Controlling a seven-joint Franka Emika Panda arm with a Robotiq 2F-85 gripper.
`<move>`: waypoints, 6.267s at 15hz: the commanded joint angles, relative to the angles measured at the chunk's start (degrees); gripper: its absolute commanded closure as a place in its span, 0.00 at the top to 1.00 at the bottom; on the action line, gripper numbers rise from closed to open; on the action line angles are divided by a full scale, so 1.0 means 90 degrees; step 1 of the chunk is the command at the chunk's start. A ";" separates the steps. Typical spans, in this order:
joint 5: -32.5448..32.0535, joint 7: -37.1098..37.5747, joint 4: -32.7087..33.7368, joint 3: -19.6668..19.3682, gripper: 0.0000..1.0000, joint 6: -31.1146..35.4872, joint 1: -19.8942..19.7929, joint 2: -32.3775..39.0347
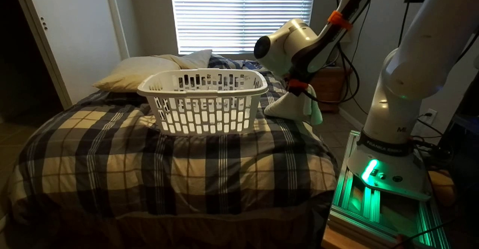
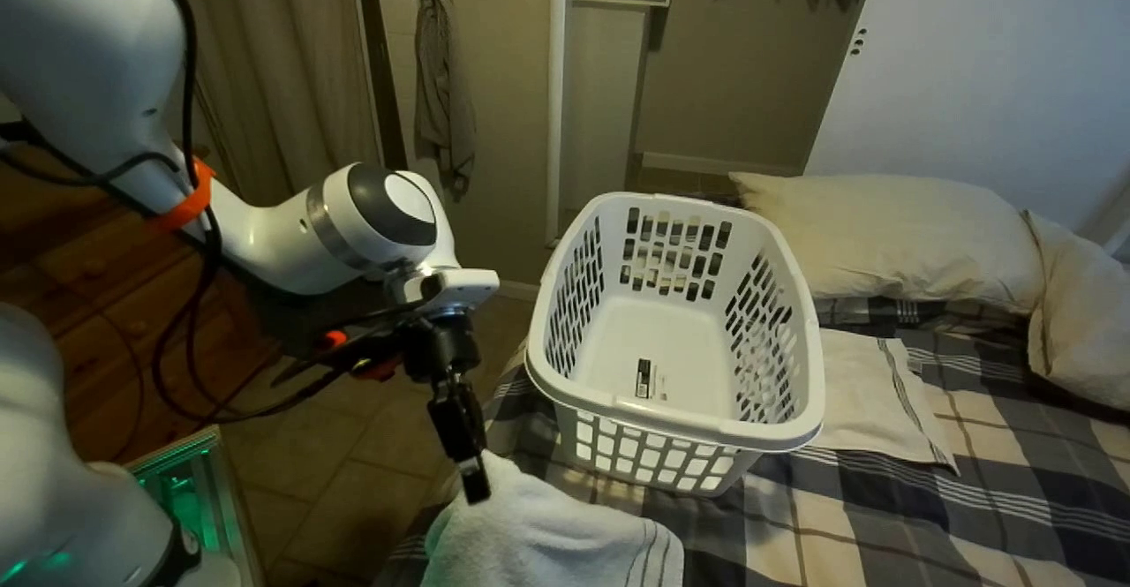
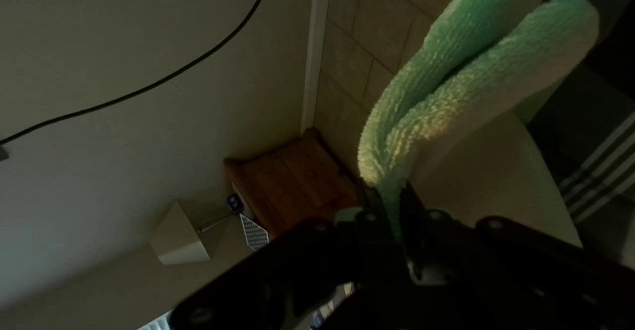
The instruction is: Put the towel on the side of the laundry basket
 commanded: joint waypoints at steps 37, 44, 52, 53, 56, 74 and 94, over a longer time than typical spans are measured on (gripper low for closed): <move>0.1469 -0.0399 0.1439 -0.1292 0.03 0.0999 -0.0821 -0.2677; 0.2560 -0.0433 0.2197 -0.1075 0.03 0.1786 -0.1171 -0.2076; 0.2510 -0.0458 0.1948 -0.0794 0.11 0.1756 -0.1483 -0.2146; 0.2510 -0.0458 0.1948 -0.0793 0.11 0.1756 -0.1485 -0.2146; 0.2509 -0.0457 0.1948 -0.0791 0.03 0.1755 -0.1487 -0.2147; 0.5291 -0.0125 0.3824 -0.0965 0.03 0.2635 -0.1631 -0.0033; 0.6581 -0.0239 0.4587 -0.0885 0.03 0.4632 -0.1015 0.1279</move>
